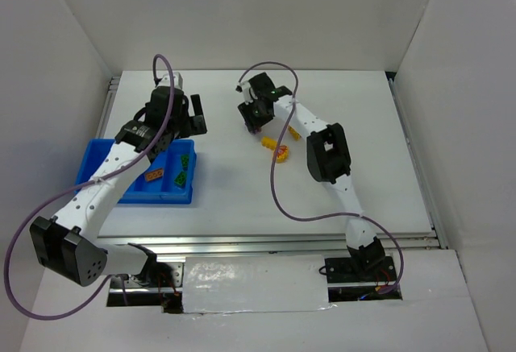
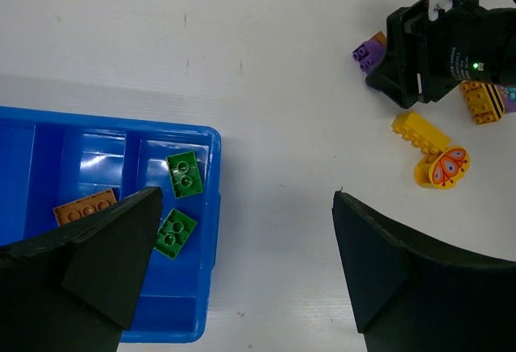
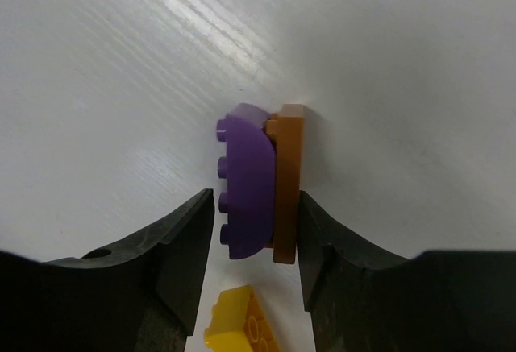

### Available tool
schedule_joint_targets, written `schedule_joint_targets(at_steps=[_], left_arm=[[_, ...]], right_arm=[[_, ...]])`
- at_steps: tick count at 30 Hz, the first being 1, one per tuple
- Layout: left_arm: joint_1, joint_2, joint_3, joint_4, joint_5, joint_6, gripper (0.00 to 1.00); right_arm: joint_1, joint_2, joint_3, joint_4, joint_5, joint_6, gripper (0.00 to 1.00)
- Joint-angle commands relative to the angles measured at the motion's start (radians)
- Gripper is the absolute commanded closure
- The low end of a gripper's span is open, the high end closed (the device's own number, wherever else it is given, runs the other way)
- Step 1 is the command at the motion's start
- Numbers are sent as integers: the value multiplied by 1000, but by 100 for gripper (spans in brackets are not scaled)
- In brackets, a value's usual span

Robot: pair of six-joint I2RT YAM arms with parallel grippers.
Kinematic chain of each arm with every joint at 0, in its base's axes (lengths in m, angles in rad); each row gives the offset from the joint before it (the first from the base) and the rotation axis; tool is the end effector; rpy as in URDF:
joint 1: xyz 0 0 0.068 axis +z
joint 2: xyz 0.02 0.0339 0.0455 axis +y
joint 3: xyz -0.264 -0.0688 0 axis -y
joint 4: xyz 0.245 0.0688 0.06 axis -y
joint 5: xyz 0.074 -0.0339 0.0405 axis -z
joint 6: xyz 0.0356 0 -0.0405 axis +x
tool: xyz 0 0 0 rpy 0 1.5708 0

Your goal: Sort the legos into containers by color

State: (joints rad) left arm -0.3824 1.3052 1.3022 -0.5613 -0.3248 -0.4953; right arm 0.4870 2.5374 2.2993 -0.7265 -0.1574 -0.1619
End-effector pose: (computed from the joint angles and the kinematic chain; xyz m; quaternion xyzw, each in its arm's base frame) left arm 0.2704 -0.0965 0.3699 -0.1266 0.8587 -0.0740 0.4910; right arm 0.4849 0.2631 0.1743 -0.3256 0.8943 0.1222 0.2815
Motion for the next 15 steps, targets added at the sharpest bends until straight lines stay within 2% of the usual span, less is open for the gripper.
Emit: schedule_joint_targets(at_steps=[1,3,4,5,6,13,15], left_arm=[[-4,-1,9,9,-13,29,0],[-4,-4,8,8,-16,29,0],[-4,-6,6,9,-17,29,0],[-4,-7,3,9,-20,29,1],[-4,-11,3,9,-22,29,0],[-3,-30,-1,12,-8,15,0],[-4,-35,5,12,7,0,0]], right_arm=[[32,-12,-14,-7,26,-13,48],[36,-17,-15,-16,25,-21,48],[38,-20,-27,-10,28,-21,55],[39,-28,-35,-7,24,-25,69],[39,-37,-43,16,36,-13,99],[44,-153,-147,122,44,36,100],[45,-242,-234,202,56,94,100]])
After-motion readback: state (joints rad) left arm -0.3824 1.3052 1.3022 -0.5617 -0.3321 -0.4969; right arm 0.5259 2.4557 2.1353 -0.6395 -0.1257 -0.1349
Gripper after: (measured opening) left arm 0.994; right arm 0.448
